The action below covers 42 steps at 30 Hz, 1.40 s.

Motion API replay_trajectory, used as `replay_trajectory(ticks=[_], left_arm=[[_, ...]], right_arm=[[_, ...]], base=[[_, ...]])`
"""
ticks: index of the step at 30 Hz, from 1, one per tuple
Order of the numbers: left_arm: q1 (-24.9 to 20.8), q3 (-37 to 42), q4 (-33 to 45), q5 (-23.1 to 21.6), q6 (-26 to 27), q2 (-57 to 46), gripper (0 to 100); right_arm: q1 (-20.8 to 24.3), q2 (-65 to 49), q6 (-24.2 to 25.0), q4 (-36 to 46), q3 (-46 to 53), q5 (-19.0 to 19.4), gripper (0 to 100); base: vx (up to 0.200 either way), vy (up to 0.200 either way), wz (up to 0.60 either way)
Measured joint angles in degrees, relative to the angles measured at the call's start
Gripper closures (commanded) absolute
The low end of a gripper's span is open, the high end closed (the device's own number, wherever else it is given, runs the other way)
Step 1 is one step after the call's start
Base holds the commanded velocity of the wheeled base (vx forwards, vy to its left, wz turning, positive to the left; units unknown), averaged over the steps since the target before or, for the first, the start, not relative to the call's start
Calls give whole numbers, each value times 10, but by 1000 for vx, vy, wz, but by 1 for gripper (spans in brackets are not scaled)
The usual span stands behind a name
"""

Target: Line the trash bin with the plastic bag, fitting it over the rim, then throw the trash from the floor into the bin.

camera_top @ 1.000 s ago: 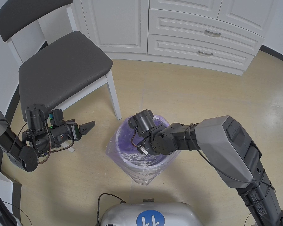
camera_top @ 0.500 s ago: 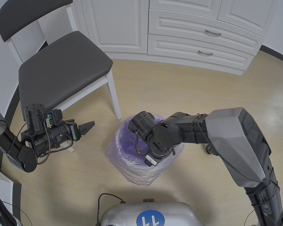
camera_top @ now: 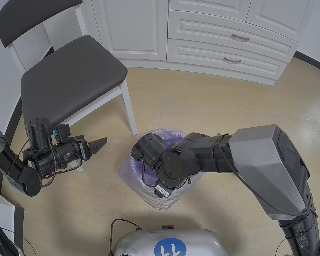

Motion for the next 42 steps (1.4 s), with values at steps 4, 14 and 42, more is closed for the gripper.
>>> replay_trajectory(ticks=[4,14,42], left_arm=[[-1,1,0,-1,0,-2,0],[0,1,0,-1,0,-4,0],[4,3,0,0,0,-9,0]], right_arm=[[-6,5,0,-5,-12,-2,0],[-45,12,-4,-75,-29,1,0],[0,17,9,-73,44,4,0]], base=[[0,0,0],[0,0,0],[0,0,0]])
